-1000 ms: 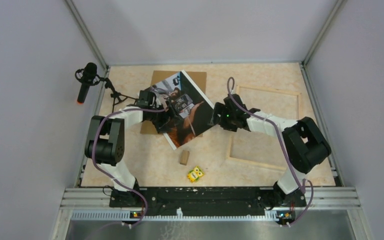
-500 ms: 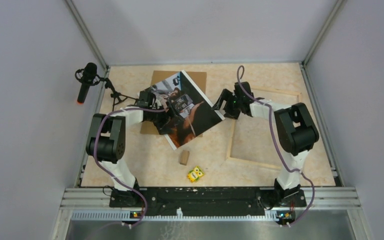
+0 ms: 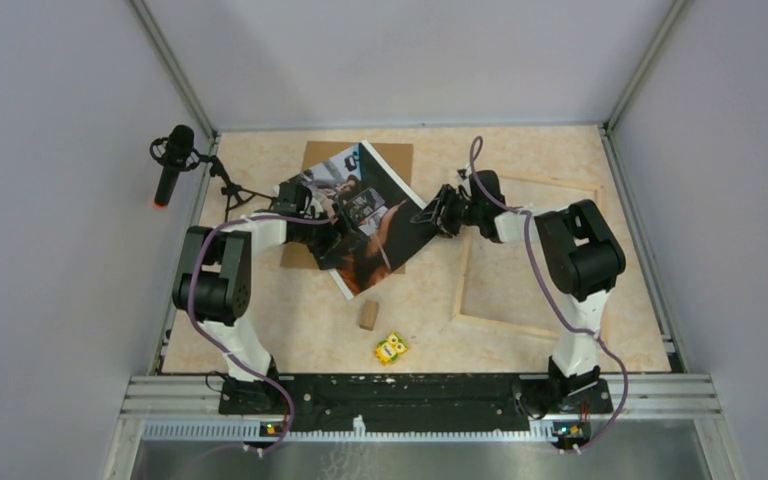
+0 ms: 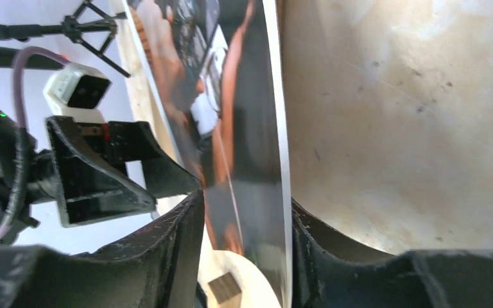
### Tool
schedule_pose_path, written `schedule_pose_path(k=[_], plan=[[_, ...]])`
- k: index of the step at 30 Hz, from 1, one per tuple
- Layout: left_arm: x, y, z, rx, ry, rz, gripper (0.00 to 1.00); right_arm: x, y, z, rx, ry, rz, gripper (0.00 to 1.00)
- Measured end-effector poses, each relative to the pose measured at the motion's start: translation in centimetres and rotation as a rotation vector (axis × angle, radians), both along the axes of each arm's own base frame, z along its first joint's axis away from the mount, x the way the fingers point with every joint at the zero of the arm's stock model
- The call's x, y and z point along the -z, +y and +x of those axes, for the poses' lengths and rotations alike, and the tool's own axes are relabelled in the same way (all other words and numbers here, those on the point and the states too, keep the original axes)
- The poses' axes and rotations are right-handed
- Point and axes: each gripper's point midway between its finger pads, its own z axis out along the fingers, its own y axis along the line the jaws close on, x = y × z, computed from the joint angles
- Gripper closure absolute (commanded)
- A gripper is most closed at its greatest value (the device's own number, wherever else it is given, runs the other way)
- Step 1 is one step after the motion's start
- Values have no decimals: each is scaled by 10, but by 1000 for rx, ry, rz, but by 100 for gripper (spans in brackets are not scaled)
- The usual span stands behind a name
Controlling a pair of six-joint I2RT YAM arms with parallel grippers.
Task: Put the photo into the frame
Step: Pick up the photo at the center of the board, then turn over the photo from the photo frame.
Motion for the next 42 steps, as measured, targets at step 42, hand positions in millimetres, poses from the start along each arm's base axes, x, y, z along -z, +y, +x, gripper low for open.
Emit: schedule_pose_path(k=[42], plan=[[-112, 5, 11, 99, -557, 129, 2, -210, -153, -122, -178, -632, -1417, 100]])
